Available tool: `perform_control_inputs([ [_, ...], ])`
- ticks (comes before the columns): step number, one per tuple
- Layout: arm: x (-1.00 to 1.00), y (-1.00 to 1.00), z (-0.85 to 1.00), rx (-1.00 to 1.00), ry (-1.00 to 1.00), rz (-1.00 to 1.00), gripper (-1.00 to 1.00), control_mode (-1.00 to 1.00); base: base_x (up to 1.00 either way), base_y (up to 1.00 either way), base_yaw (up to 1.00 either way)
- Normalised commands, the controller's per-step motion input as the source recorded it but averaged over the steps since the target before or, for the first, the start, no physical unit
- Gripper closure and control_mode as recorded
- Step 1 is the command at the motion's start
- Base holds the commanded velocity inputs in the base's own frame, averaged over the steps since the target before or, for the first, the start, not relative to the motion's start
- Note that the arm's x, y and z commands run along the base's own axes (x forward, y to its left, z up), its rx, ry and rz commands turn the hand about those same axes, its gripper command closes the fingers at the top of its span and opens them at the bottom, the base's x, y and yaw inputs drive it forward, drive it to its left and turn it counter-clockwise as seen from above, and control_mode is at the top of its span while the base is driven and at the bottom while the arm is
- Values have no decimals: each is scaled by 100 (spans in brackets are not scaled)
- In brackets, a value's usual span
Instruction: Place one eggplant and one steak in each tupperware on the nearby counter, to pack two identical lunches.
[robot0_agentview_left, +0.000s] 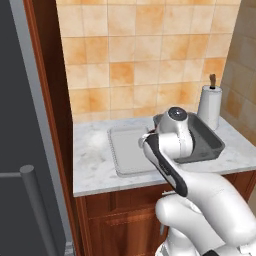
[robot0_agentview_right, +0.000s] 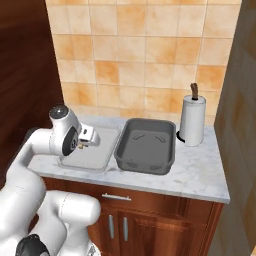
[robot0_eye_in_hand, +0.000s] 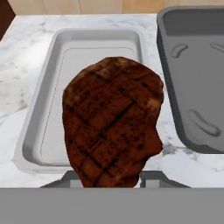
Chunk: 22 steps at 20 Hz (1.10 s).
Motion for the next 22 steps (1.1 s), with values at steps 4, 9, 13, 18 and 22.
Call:
perform_control_inputs([
  [4,58,0,-36,0,4,0,100,-100,0,0,0],
  [9,59,0,-35,0,3,0,100,-100,0,0,0],
  [13,55,0,-34,0,2,0,100,-100,0,0,0],
  [18,53,0,-39,0,0,0,100,-100,0,0,0],
  [22,46,0,-46,0,0,0,100,-100,0,0,0],
])
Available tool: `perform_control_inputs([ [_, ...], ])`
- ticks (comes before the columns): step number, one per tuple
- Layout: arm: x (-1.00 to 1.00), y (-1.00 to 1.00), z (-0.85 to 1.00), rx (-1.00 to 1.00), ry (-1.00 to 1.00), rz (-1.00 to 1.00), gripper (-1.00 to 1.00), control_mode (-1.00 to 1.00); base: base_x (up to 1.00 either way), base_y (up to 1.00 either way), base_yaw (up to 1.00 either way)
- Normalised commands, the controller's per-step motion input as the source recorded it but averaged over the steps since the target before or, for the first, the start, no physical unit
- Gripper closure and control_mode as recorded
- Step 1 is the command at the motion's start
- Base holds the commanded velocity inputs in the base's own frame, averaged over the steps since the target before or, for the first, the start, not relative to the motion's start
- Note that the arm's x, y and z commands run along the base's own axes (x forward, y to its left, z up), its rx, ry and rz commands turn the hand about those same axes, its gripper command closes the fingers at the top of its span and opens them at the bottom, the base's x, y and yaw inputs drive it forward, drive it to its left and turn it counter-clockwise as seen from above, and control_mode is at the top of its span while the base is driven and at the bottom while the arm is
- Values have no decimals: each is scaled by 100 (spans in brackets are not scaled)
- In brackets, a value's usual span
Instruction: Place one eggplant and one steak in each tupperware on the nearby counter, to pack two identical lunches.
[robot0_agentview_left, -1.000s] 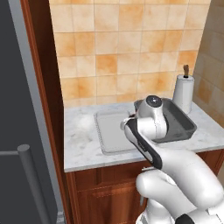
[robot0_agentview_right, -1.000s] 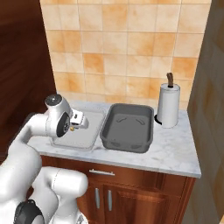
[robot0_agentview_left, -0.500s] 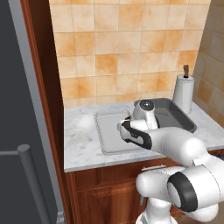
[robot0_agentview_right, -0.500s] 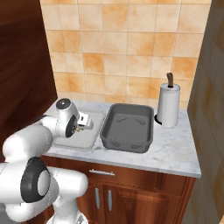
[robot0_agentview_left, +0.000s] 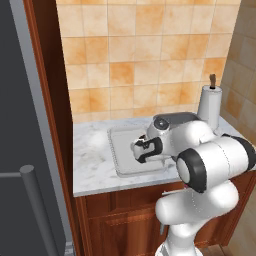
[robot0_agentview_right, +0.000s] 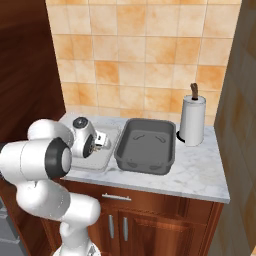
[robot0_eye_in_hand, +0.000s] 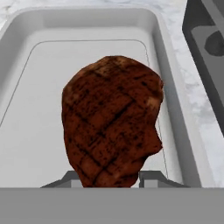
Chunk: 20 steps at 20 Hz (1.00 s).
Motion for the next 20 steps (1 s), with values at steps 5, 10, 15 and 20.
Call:
perform_control_inputs([
  [5,44,0,-45,0,0,0,100,-100,0,0,0],
  [10,48,13,-17,0,4,0,-100,-100,0,0,0],
  [15,17,40,47,-1,2,-1,-100,-100,0,0,0],
  [20,-2,14,92,-6,0,-2,-100,-100,0,0,0],
])
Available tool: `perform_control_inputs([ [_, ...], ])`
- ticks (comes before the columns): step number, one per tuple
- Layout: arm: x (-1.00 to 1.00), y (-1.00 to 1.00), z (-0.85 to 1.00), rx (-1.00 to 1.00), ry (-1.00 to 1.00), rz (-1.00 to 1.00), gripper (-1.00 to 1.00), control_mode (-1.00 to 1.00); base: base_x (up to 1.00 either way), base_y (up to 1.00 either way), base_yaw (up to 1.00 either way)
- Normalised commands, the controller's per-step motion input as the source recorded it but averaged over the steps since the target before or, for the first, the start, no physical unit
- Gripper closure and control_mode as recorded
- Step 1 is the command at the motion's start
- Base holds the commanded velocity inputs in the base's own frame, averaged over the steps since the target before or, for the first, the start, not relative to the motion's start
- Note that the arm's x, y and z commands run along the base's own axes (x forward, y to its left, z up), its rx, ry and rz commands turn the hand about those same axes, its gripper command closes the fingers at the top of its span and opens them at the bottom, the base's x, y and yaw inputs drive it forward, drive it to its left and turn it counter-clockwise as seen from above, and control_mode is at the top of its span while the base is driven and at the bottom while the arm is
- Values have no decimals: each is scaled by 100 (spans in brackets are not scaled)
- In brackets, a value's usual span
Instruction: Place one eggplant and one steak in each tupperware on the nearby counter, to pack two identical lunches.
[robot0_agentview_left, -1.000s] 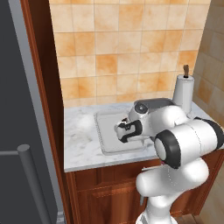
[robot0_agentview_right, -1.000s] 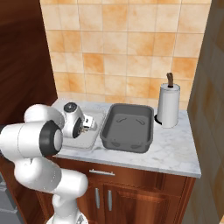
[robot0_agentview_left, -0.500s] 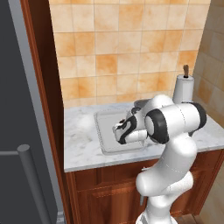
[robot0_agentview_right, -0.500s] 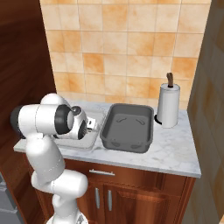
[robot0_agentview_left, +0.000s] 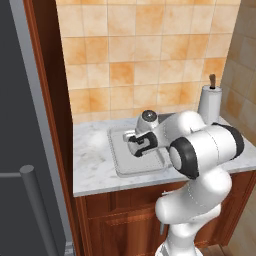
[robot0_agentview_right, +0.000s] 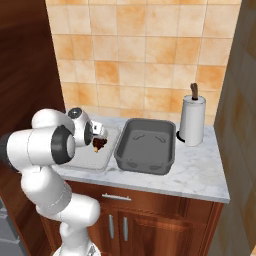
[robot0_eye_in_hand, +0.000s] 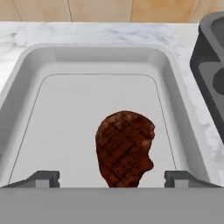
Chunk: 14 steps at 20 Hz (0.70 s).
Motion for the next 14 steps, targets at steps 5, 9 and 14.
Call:
perform_control_inputs([
  [5,-39,-37,100,-3,0,-2,-100,-100,0,0,0],
  [9,-77,-56,100,0,0,0,-100,-100,0,0,0],
  [14,-100,-57,96,0,-7,0,-100,-100,0,0,0],
])
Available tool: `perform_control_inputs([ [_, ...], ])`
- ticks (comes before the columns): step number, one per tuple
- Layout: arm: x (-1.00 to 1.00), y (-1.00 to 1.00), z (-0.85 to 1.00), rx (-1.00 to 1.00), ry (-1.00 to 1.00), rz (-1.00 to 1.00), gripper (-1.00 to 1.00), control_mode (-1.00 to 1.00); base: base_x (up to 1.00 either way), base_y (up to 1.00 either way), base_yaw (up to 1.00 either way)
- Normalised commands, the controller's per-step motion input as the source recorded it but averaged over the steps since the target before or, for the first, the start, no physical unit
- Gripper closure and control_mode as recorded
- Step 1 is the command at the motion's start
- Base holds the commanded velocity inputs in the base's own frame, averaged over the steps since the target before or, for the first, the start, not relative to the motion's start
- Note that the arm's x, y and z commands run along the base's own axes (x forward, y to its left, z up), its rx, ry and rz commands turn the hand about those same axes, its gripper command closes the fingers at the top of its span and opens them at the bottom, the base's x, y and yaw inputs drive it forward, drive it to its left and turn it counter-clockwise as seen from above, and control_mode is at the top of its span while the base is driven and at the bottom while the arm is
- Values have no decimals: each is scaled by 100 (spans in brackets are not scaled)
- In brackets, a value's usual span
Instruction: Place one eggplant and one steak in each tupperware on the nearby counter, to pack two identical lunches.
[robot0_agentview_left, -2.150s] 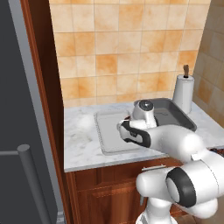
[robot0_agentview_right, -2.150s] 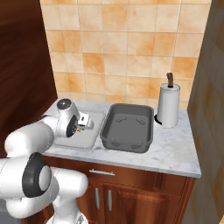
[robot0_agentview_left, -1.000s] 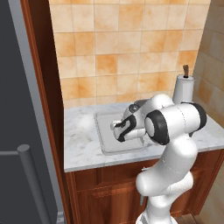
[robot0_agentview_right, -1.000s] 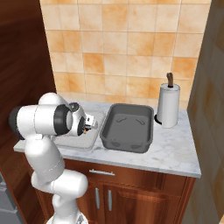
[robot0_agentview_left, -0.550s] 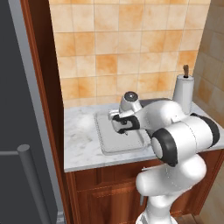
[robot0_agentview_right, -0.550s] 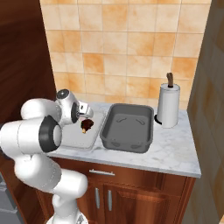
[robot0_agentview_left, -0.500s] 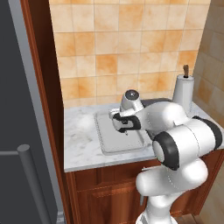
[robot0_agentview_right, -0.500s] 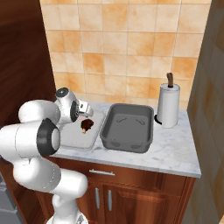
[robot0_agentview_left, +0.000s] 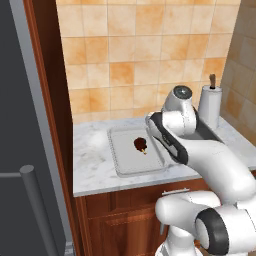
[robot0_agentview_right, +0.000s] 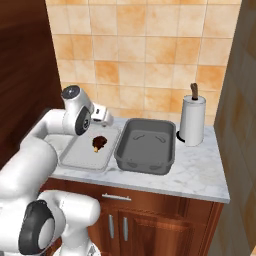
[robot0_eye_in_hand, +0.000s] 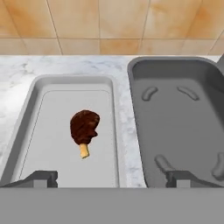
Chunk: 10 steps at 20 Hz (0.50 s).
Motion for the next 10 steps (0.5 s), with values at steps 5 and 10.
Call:
perform_control_inputs([
  [5,-100,-57,64,0,-24,0,-100,-100,0,0,0],
  [10,-100,-47,33,0,-31,0,-100,-100,0,0,0],
])
